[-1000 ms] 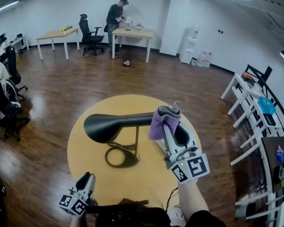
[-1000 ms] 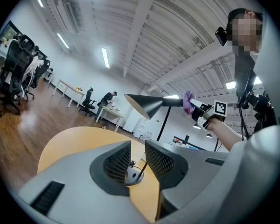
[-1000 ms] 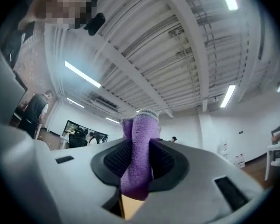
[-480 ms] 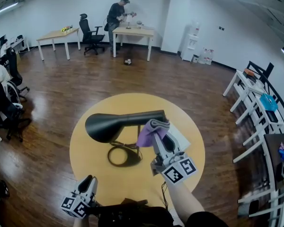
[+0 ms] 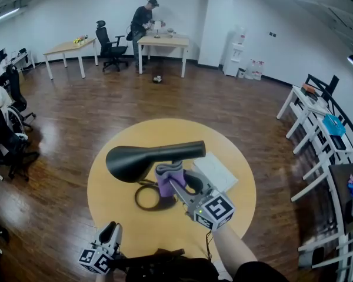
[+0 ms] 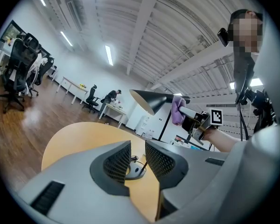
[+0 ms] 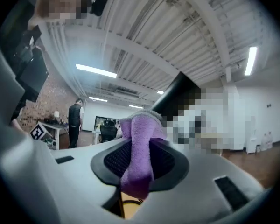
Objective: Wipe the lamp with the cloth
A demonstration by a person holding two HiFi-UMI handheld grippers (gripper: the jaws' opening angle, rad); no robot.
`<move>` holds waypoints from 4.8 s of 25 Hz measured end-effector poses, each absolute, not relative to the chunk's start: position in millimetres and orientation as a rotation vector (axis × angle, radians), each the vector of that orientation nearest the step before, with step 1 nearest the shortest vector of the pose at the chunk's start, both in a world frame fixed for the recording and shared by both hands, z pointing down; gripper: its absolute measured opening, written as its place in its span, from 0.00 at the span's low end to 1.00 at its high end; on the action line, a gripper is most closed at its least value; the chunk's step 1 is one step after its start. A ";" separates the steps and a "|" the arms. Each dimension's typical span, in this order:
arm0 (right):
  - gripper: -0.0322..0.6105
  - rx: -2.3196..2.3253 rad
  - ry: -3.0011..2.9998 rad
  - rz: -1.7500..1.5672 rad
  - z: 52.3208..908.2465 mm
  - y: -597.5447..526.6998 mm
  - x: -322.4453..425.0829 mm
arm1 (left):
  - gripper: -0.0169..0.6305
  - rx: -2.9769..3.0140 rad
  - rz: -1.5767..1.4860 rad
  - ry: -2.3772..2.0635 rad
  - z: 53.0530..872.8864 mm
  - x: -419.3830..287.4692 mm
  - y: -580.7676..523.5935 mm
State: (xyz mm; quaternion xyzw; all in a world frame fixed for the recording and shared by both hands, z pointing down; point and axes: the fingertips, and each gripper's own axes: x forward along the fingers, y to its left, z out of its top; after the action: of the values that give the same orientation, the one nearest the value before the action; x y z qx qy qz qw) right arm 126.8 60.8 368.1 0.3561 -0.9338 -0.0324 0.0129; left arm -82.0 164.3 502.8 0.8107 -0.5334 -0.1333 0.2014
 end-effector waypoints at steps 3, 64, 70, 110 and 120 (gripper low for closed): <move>0.21 1.193 -2.841 -0.090 371.5 53.7 152.1 | 0.16 2.256 -0.371 -1.493 501.2 -81.4 162.5; 0.21 1.303 -2.412 -0.799 337.4 57.6 60.5 | 0.16 2.203 -0.422 -1.511 497.1 -143.3 179.8; 0.20 1.583 -2.242 -1.032 230.0 75.6 103.2 | 0.16 2.270 -0.431 -1.382 504.1 -150.3 144.2; 0.20 1.426 -1.875 -1.097 289.6 59.5 120.8 | 0.39 2.902 -0.146 -1.288 331.9 -19.4 -7.3; 0.20 1.363 -1.777 -0.910 330.3 35.3 72.2 | 0.36 3.117 -0.016 -0.782 325.0 -2.6 -18.4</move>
State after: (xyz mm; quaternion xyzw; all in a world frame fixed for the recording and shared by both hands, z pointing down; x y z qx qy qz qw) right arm 72.2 35.3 330.3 0.5272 -0.6874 -0.3522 0.3542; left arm -2.6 -18.4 325.0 0.9693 -0.2432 -0.0050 -0.0363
